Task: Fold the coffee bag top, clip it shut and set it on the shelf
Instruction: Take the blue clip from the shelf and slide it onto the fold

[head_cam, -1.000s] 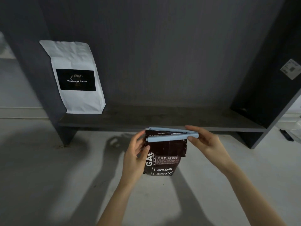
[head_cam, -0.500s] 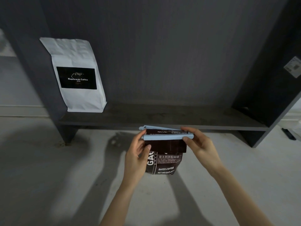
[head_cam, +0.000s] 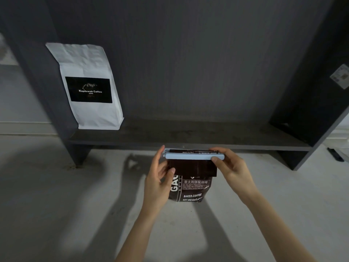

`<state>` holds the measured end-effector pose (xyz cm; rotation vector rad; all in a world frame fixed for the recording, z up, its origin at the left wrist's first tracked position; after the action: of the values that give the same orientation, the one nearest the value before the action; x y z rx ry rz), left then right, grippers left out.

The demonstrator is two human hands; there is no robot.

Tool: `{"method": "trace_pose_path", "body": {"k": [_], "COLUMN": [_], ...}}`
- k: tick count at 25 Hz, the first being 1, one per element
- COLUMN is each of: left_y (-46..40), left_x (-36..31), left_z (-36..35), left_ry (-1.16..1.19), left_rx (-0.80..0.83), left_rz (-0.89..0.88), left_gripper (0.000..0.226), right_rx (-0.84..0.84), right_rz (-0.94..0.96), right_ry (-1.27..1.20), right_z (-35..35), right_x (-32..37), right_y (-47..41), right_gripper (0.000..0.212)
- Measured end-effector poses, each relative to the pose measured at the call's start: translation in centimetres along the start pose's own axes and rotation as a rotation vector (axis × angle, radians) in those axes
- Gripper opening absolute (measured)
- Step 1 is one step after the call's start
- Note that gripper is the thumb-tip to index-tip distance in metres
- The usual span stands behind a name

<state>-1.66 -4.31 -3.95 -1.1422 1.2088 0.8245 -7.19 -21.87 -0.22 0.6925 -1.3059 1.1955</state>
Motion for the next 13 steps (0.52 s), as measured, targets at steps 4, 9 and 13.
{"method": "trace_pose_path", "body": {"k": [4, 9, 13], "left_y": [-0.14, -0.49, -0.61], "left_x": [0.47, 0.07, -0.41], "left_z": [0.41, -0.1, -0.49], "left_ry": [0.037, 0.134, 0.15], "left_rx": [-0.028, 0.018, 0.037], "left_rz": [0.04, 0.134, 0.153], "left_gripper": [0.071, 0.059, 0.033], "right_rx": [-0.008, 0.007, 0.016], "right_rz": [-0.006, -0.01, -0.003], "right_ry": [-0.005, 0.001, -0.012], "right_z": [-0.05, 0.08, 0.14], "right_x": [-0.17, -0.32, -0.36], "right_y": [0.21, 0.22, 0.28], "right_gripper": [0.022, 0.021, 0.024]}}
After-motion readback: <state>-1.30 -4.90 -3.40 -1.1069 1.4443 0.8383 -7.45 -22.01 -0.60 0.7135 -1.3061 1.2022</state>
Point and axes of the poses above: each hand's wrist, its own y-axis away from the middle knuckle, its own z-axis out of the back of the hand, x = y × z, the point moved 6 cm from there along -y, towards the middle knuckle, and after that the axes turned 2 degrees about z, right-handed, at the moved point
